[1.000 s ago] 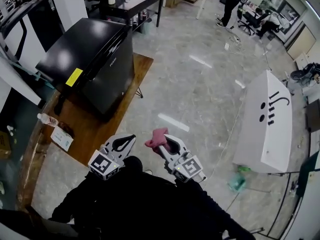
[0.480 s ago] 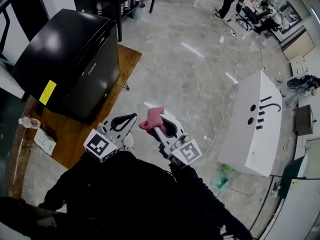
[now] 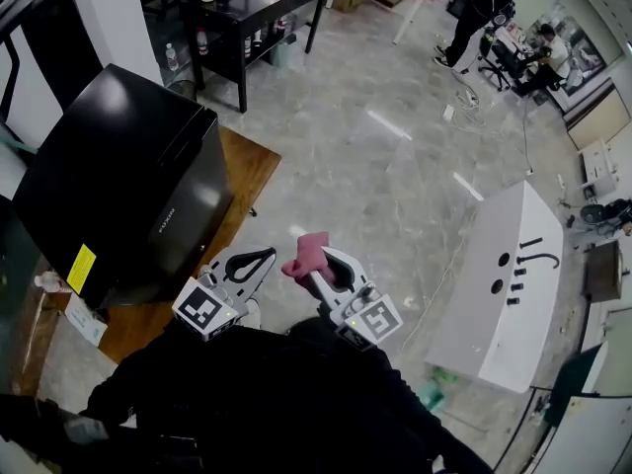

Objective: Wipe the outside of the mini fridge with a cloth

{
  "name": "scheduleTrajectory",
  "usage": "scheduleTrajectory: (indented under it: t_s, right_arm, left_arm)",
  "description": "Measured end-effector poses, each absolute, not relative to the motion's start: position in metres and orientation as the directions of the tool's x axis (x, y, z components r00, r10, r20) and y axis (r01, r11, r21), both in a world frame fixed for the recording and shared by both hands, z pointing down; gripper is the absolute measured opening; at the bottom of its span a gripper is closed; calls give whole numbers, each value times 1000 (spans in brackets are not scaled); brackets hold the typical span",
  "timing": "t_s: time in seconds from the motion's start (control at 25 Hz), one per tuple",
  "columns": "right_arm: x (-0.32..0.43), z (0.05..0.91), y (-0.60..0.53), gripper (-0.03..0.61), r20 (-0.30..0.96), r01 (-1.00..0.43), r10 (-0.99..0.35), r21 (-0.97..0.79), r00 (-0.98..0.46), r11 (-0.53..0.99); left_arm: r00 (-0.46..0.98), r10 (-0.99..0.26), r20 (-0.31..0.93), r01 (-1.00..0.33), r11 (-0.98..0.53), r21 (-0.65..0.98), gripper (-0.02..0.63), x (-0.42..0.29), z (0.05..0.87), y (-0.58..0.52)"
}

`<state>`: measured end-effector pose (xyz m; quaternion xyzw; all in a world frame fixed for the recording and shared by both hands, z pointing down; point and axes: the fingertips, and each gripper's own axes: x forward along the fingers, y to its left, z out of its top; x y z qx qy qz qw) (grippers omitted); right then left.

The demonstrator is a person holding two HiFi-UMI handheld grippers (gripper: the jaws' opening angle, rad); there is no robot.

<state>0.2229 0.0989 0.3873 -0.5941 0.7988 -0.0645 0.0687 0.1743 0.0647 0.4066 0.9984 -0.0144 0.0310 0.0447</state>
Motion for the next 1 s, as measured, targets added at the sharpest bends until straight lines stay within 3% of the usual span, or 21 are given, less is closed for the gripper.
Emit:
scheduleTrajectory:
  t_s: [0.2,0.6,1.0]
  right_arm:
    - [282,394,66,98,-38,-916,-934,-187,-355,356]
    - [393,380,29,98,-60,-715,-736,-196,-674,671]
    - [425,394,-42,98,-102,-525,-572,-294,-814,799]
  left_arm:
    - [992,-100,73,-106,-990,95,5,219,415,34]
    - [904,-424,61,-428,-900,90,5,325,398,2]
    - [730,-680,69,-684,-727,67,5,337,400,-44]
